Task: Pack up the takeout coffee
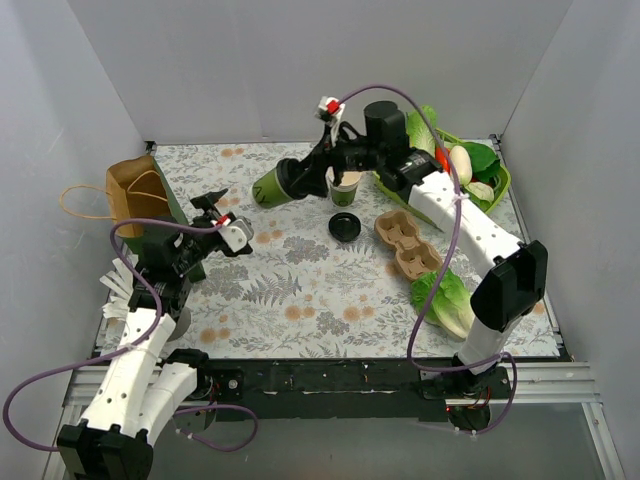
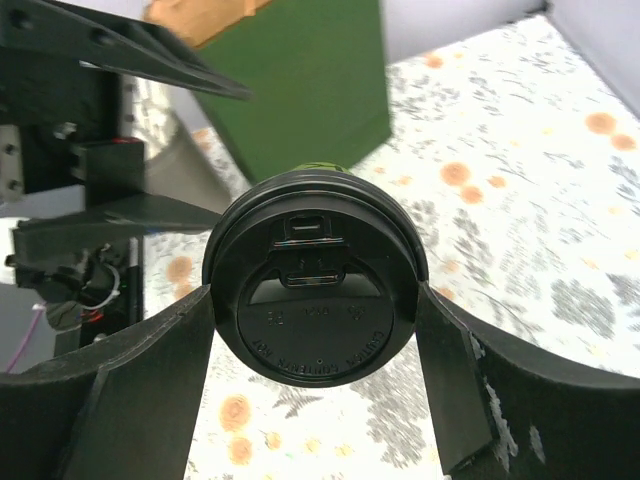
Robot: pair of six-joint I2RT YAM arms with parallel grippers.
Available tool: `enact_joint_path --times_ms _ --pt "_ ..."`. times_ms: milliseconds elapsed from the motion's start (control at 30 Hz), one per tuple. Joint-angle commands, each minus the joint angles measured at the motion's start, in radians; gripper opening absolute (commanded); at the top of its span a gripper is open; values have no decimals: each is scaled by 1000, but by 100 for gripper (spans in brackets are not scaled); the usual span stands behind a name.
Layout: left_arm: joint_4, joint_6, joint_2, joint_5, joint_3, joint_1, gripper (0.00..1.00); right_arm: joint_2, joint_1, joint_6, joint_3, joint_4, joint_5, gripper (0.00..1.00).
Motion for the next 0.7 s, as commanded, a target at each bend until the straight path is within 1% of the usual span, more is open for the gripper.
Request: enact_joint_path --times_ms 0,33,67,100,133,167,200,233,267,300,367,467,500,533,567,600,633,667 --pt "-118 -93 0 -71 149 1 88 -106 -122 -13 30 -62 -27 57" --pt "-134 -148 9 -77 185 1 88 -117 -137 -20 21 -81 -27 57" --pt "-154 -212 27 -128 229 1 89 -126 -154 -55 11 -91 -27 57" --pt "-166 -387 50 -185 290 3 90 -146 -180 -80 -4 -105 -26 57" --pt "-195 -466 86 -254 433 4 90 -157 -191 -98 -25 -117 -23 57" --pt "-302 -534 194 -455 535 6 90 -168 -203 -114 -42 -129 -21 57" --pt "-377 -603 250 -544 629 17 92 -189 -223 -115 -56 -129 -21 57" --pt "-460 -684 320 -660 823 20 93 -198 -231 -115 -85 -128 -21 57" --pt "-610 -711 372 -720 902 26 93 -208 -234 -115 -98 -128 -20 57" --pt "-666 -726 450 -795 964 40 93 -223 -242 -115 -108 -129 -20 57" --pt "-735 -749 472 -813 1074 58 93 -237 -240 -108 -139 -123 -17 57" --pt "-764 -762 462 -819 1130 127 91 -257 -240 -73 -174 -103 -18 57" --pt "-786 -765 468 -830 1148 189 90 -261 -240 -56 -179 -103 -21 57" --pt "-821 -766 498 -875 1173 211 91 -260 -240 -53 -180 -108 -24 57" --pt "-935 -772 527 -912 1214 221 91 -263 -239 -51 -182 -114 -27 57" --pt "-995 -777 557 -943 1292 234 92 -264 -240 -51 -185 -117 -35 57" --pt "-1042 -774 599 -972 1326 251 92 -263 -240 -53 -187 -123 -38 57" --pt "-1101 -771 607 -976 1346 267 93 -263 -240 -53 -190 -125 -41 57"
